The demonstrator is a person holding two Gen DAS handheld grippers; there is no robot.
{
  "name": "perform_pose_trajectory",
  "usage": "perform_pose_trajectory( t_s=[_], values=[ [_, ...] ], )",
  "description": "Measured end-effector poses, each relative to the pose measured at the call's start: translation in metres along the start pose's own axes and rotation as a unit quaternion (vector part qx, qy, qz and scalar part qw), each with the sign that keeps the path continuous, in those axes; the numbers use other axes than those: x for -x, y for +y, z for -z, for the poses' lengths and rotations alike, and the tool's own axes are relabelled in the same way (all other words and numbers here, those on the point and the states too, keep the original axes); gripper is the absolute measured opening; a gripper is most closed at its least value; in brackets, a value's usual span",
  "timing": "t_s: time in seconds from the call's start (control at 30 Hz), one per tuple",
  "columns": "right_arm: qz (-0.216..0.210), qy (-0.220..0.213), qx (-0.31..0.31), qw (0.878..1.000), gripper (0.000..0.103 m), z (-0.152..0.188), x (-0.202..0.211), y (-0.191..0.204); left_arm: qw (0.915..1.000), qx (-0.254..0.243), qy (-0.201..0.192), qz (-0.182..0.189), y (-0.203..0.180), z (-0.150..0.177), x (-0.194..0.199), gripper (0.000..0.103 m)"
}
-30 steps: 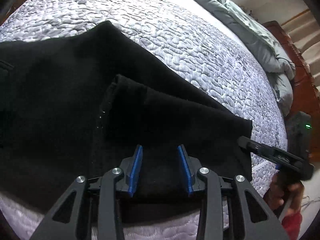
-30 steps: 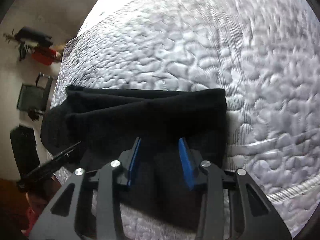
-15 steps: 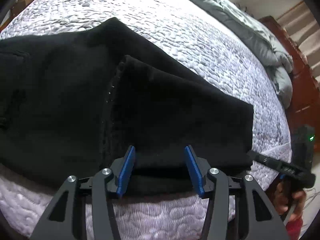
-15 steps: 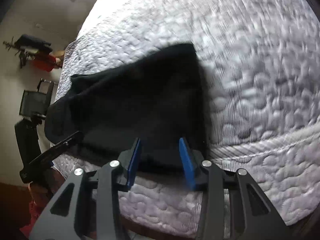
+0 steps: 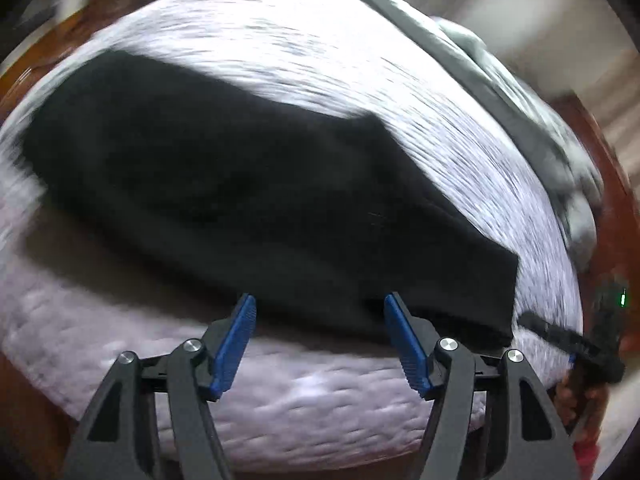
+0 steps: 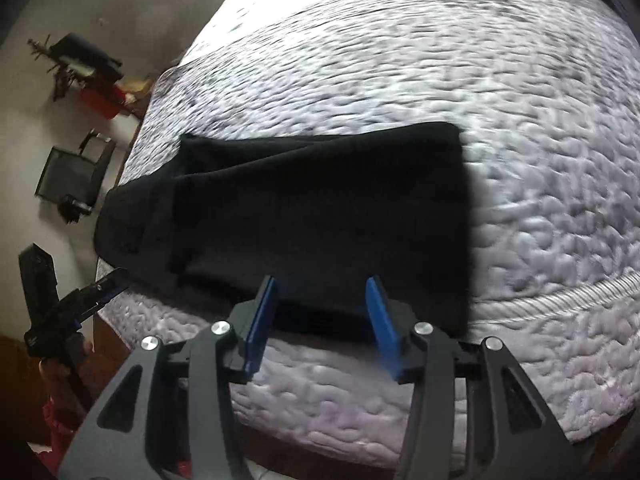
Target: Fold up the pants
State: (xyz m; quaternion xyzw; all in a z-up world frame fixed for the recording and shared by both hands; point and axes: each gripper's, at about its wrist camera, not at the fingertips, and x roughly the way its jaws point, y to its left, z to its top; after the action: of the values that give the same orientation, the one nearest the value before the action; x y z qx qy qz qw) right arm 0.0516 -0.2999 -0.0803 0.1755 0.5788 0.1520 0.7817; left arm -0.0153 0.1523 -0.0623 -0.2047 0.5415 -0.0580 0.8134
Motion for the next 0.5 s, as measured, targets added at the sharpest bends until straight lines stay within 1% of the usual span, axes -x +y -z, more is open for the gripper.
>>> perform_pose_trajectory(
  t_s=[0.07, 0.13, 0.17, 0.23, 0.33, 0.37, 0.43, 0.5],
  values=[
    [0.001, 0.011, 0.006, 1.000, 0.047, -0.002, -0.011, 0.008, 0.9988, 0.042, -0.017, -0.019, 0.039, 0.000, 0.015, 0.067],
    [-0.005, 0.024, 0.007, 1.000, 0.047, -0.004, -0.024, 0.017, 0.9961, 0.078, -0.025, -0.033, 0.070, -0.001, 0.022, 0.067],
    [-0.007, 0.027, 0.010, 1.000, 0.047, -0.004, -0.027, 0.021, 0.9943, 0.098, -0.026, -0.034, 0.085, -0.002, 0.024, 0.067],
    [-0.004, 0.036, 0.020, 0.999, 0.047, -0.004, -0.034, 0.032, 0.9919, 0.120, -0.027, -0.031, 0.102, -0.006, 0.026, 0.067],
    [0.000, 0.044, 0.033, 0.998, 0.047, -0.006, -0.043, 0.048, 0.9904, 0.130, -0.035, -0.028, 0.121, -0.018, 0.028, 0.067],
    [0.004, 0.047, 0.037, 0.998, 0.048, -0.007, -0.046, 0.050, 0.9900, 0.134, -0.039, -0.024, 0.126, -0.022, 0.028, 0.067],
    [0.017, 0.053, 0.042, 0.998, 0.048, -0.008, -0.053, 0.052, 0.9870, 0.152, -0.044, -0.024, 0.140, -0.034, 0.027, 0.067],
    [0.022, 0.057, 0.039, 0.997, 0.048, -0.009, -0.059, 0.050, 0.9833, 0.173, -0.048, -0.026, 0.150, -0.043, 0.022, 0.067]
  ],
)
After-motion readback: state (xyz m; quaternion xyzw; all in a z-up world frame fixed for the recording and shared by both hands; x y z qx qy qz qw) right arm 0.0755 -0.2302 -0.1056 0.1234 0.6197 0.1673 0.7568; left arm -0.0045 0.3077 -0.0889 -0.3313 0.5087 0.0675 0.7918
